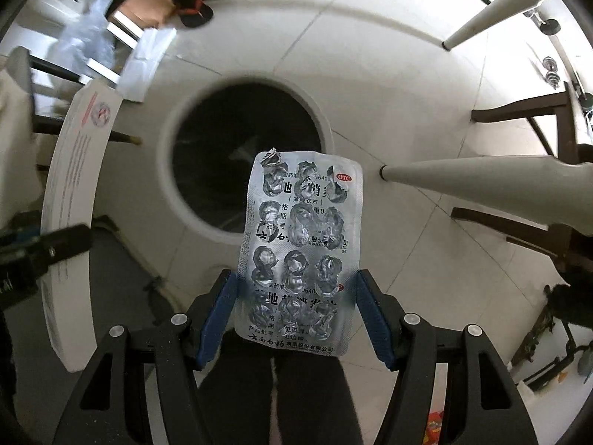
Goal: Collect trash
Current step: 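Carry both items over the white bin and open both tools to drop them, then swing both tools back over the table toward the medicine boxes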
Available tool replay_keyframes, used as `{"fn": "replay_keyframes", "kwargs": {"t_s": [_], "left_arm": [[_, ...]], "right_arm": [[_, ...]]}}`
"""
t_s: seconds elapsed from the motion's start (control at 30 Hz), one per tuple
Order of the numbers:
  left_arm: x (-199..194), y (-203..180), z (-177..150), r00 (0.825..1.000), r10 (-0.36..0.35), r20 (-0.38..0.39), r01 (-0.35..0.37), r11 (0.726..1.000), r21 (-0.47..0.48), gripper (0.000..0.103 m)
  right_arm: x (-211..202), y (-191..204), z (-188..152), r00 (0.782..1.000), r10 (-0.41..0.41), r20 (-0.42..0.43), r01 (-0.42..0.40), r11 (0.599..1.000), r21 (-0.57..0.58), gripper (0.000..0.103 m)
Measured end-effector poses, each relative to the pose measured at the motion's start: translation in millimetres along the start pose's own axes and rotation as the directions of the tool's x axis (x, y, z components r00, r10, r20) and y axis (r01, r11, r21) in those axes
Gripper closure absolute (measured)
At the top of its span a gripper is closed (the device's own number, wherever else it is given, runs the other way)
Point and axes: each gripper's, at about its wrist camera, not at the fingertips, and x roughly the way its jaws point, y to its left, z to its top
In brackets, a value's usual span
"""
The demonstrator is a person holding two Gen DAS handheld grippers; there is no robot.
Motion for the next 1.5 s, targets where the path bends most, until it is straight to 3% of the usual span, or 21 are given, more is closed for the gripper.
{"fn": "replay_keyframes", "kwargs": {"t_s": [0.13,0.33,0.43,0.5,0.57,0.6,0.67,0.8,0.9,1.1,1.5], "left_arm": [[35.0,-10.2,20.5,0.999,-0.028,-0.029,0.028,1.0,0.0,0.06],[55.7,-7.9,34.6,0.998,-0.036,-0.05,0.035,0.999,-0.014,0.057],[51.4,0.2,35.8,0.999,-0.039,-0.02,0.038,0.998,-0.047,0.009],[47.4,3.4,34.4,0.999,-0.037,0.002,0.037,0.997,-0.07,0.007],[41.7,7.5,31.0,1.0,-0.017,0.021,0.018,0.997,-0.075,0.007],[36.7,7.6,28.2,0.999,0.017,0.039,-0.014,0.998,-0.067,0.007],[26.7,3.5,21.4,0.994,0.083,0.075,-0.08,0.996,-0.044,0.007],[6.7,-4.4,0.2,0.956,0.251,0.15,-0.252,0.968,-0.015,0.006],[-12.0,-8.2,-18.8,0.934,0.306,0.182,-0.308,0.951,-0.022,0.006],[-67.6,-16.2,-55.7,0.912,0.344,0.225,-0.344,0.938,-0.042,0.007],[-219.6,-47.4,-136.7,0.916,0.304,0.261,-0.297,0.952,-0.067,0.007]], "right_arm": [[42.1,-13.7,10.6,1.0,-0.002,-0.013,0.001,0.999,-0.032,0.036],[73.6,-16.4,24.9,0.999,0.049,-0.018,-0.05,0.998,-0.047,0.036],[83.0,-16.3,32.4,0.995,0.103,-0.002,-0.103,0.994,-0.031,0.033],[81.7,-18.3,34.4,0.988,0.15,0.02,-0.15,0.989,-0.002,0.026],[78.4,-23.9,35.2,0.981,0.187,0.057,-0.189,0.982,0.024,0.013],[78.3,-24.6,34.9,0.979,0.191,0.064,-0.193,0.981,0.03,0.006],[71.4,-27.0,33.1,0.978,0.188,0.089,-0.192,0.981,0.041,0.003],[49.9,-22.8,21.2,0.985,0.117,0.123,-0.123,0.991,0.044,0.003],[28.0,-20.4,13.9,0.988,0.057,0.147,-0.065,0.996,0.054,0.003],[-37.3,-17.6,-9.9,0.984,0.001,0.177,-0.019,0.994,0.104,0.003],[-203.7,-6.4,-67.2,0.978,0.007,0.21,-0.028,0.995,0.096,0.003]]}}
